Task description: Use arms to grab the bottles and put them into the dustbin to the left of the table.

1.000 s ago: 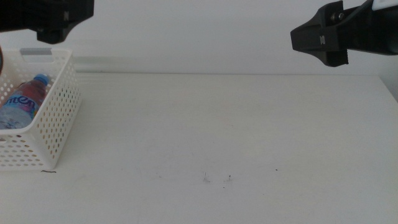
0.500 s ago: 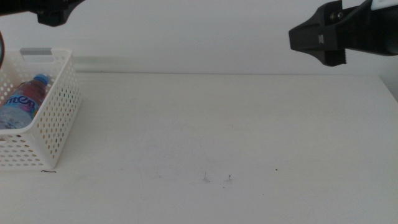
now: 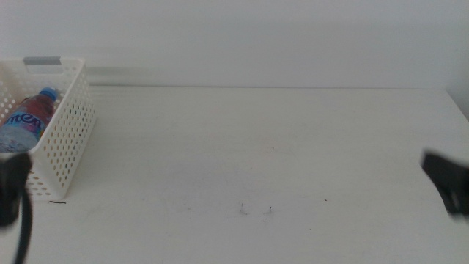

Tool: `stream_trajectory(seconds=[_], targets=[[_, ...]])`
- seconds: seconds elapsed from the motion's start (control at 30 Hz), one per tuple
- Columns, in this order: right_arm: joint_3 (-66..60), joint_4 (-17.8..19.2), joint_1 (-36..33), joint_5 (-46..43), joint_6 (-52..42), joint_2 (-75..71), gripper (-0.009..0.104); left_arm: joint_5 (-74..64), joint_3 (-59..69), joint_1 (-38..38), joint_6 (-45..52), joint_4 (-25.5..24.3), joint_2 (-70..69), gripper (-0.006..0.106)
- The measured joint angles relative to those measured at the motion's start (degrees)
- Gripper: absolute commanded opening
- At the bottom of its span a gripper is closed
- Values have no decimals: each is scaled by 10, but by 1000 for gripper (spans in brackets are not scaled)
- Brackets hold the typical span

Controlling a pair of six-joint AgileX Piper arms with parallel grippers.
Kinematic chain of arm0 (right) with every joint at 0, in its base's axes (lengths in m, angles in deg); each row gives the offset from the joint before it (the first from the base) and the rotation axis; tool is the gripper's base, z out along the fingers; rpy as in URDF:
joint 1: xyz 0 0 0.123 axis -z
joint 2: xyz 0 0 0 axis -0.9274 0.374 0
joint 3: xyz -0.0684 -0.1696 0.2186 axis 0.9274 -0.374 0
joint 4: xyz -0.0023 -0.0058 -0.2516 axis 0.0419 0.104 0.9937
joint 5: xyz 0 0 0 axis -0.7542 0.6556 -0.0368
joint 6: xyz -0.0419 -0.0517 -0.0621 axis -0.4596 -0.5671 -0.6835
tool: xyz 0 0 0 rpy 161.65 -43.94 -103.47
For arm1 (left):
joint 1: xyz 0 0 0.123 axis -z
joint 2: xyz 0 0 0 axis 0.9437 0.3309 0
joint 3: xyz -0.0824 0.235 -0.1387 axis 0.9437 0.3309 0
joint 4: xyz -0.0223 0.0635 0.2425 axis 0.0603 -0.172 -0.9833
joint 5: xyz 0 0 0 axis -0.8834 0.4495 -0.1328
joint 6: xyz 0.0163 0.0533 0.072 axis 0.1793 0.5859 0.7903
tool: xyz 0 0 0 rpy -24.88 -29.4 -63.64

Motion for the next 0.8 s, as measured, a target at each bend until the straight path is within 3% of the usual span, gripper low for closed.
stream_trajectory(seconds=[0.13, 0.3, 0.5, 0.8], targets=[[-108, 16, 11, 1, 0, -161, 86, 1, 108, -15, 0, 4, -129, 93], [-200, 17, 72, 0, 0, -297, 86, 15, 191, -17, 0, -3, -242, 93], [-236, 17, 142, 23, 0, -389, 86, 63, 243, -17, 0, -11, -268, 93], [-236, 16, 148, 26, 0, -412, 86, 87, 245, -17, 0, -14, -267, 93]])
